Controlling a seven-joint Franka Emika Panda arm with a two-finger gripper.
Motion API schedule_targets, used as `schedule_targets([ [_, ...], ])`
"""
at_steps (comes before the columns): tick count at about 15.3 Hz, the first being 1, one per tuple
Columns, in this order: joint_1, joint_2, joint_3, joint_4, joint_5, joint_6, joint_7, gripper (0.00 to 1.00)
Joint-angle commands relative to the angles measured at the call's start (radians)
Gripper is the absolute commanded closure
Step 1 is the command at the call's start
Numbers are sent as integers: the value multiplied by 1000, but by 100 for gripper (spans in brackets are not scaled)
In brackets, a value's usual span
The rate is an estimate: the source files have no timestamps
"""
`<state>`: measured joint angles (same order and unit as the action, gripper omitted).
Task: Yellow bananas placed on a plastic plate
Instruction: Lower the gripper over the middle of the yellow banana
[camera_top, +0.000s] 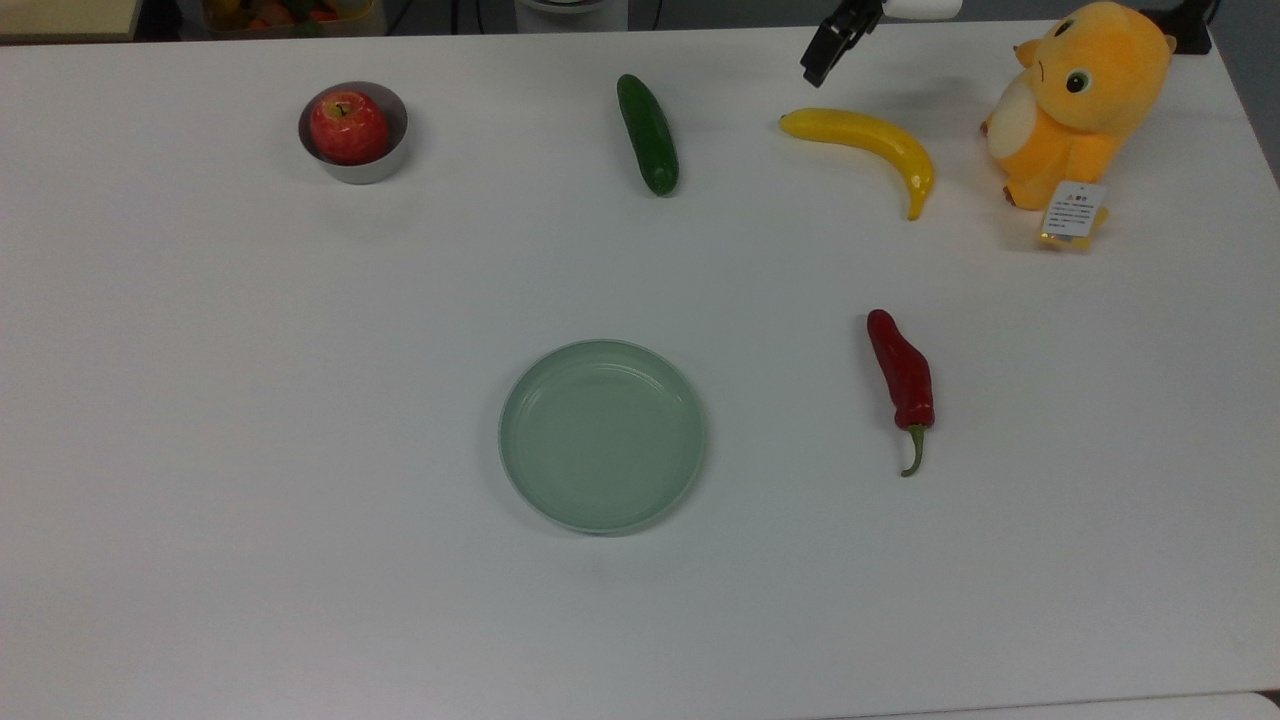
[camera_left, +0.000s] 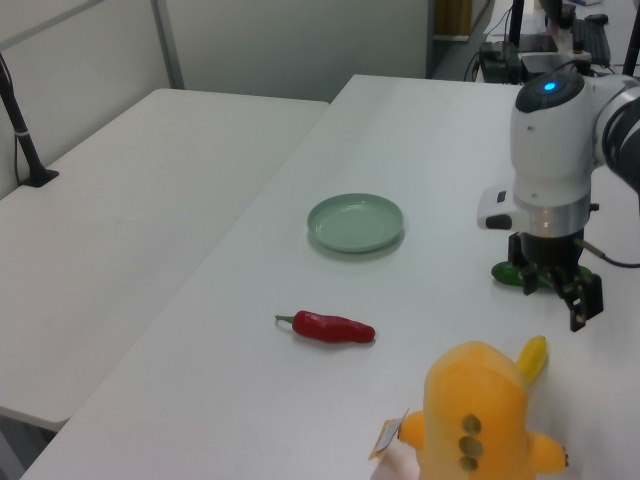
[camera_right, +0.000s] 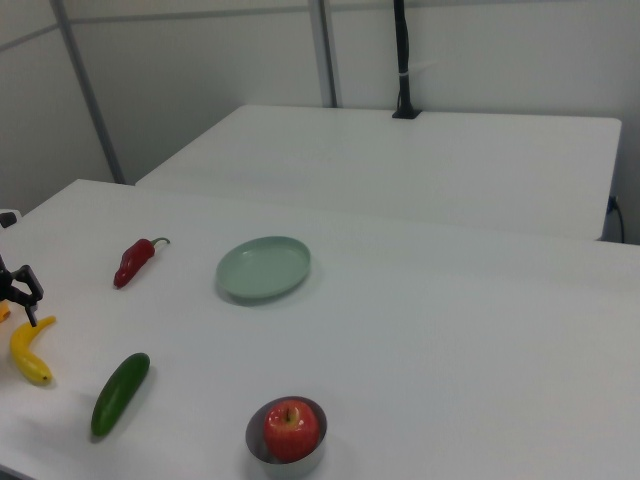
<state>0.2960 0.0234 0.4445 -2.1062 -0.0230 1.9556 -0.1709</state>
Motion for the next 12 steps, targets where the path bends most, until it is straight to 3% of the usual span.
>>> schedule_targets([
  [1,14,79,2,9,-89,72,68,0],
  [4,37,131,2,17,-149,101,122,0],
  [12,41,187,5,20,-186,141,128,5],
])
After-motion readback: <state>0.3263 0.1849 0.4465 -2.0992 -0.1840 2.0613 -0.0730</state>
